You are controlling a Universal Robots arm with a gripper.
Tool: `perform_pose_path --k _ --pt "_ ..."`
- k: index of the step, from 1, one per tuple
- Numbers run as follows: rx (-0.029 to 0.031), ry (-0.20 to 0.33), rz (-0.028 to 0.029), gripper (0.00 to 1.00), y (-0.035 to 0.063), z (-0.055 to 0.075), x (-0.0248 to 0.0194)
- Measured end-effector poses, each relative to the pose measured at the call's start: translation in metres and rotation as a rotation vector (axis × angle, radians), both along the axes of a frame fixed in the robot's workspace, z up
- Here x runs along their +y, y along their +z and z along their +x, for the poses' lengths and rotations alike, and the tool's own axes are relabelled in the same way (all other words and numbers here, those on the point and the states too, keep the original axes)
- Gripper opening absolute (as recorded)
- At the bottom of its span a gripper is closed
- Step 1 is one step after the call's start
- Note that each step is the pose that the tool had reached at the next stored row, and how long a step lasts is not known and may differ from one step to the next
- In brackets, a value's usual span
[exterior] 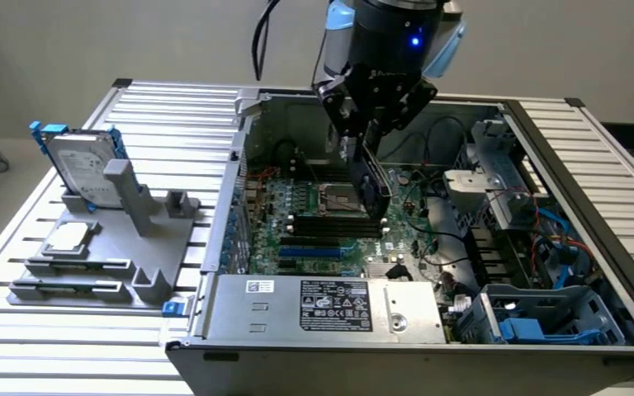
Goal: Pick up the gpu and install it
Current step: 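Insert the gpu into the slot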
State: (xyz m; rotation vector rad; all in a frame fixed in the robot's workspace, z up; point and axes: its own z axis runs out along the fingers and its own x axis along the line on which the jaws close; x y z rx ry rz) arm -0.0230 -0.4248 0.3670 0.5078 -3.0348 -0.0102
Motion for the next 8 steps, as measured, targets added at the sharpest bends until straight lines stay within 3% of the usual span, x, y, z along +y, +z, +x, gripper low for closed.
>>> perform_pose_path --k 8 --pt "0.0000 0.145 0.0000 0.26 -0.0011 0.0000 0.0000"
